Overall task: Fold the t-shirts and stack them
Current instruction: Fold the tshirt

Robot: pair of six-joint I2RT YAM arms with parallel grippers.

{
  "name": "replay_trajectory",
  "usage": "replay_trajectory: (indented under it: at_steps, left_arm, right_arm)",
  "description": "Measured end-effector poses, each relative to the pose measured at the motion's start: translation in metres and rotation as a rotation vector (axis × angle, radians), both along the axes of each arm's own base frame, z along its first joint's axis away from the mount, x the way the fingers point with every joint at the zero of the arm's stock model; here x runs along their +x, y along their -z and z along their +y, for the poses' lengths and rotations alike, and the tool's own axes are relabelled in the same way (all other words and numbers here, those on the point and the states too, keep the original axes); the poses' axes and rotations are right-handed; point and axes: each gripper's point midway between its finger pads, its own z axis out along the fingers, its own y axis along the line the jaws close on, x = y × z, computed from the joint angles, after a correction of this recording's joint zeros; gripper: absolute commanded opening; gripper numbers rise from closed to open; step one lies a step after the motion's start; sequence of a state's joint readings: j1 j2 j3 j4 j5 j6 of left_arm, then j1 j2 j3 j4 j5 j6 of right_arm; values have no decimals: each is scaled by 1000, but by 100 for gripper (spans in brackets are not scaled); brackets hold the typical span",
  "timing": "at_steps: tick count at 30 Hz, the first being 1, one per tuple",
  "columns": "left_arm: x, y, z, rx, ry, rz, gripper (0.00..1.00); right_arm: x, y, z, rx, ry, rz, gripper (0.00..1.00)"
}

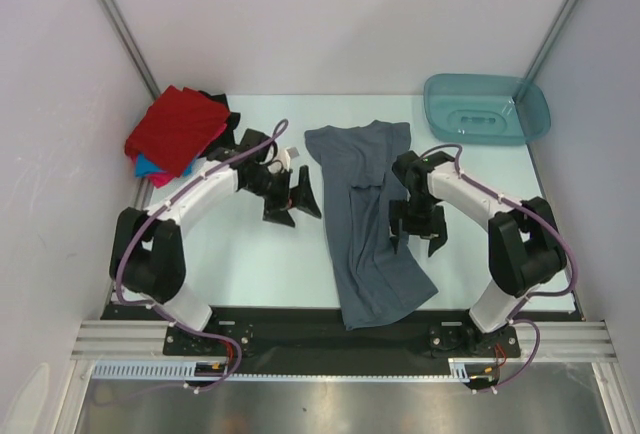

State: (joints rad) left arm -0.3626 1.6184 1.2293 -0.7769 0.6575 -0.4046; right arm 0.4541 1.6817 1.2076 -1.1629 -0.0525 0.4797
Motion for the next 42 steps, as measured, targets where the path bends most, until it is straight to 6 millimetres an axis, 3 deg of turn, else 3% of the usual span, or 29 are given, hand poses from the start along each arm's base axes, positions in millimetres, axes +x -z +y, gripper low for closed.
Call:
replay_trajectory:
  at_steps: [8, 14, 22, 33, 37, 42]
  left_arm:
    - [-78, 5, -4, -58, 84, 150, 100]
    - [-109, 5, -3, -107, 105, 226, 100]
    - [-152, 22, -18, -174, 206, 366, 100]
    - [-159, 56, -49, -129, 310, 392, 100]
    - [-160, 55, -63, -145, 315, 374, 100]
    - [-146, 42, -69, -115, 247, 295, 100]
  right_arm:
    - [-26, -9, -7, 32, 45, 10, 81]
    - [-58, -4, -18, 15, 97, 69, 80]
    - [-78, 0, -26, 0, 142, 85, 83]
    - [-74, 7, -23, 9, 160, 66, 82]
    - [-73, 7, -23, 6, 159, 63, 82]
    - [-72, 5, -25, 5, 158, 41, 82]
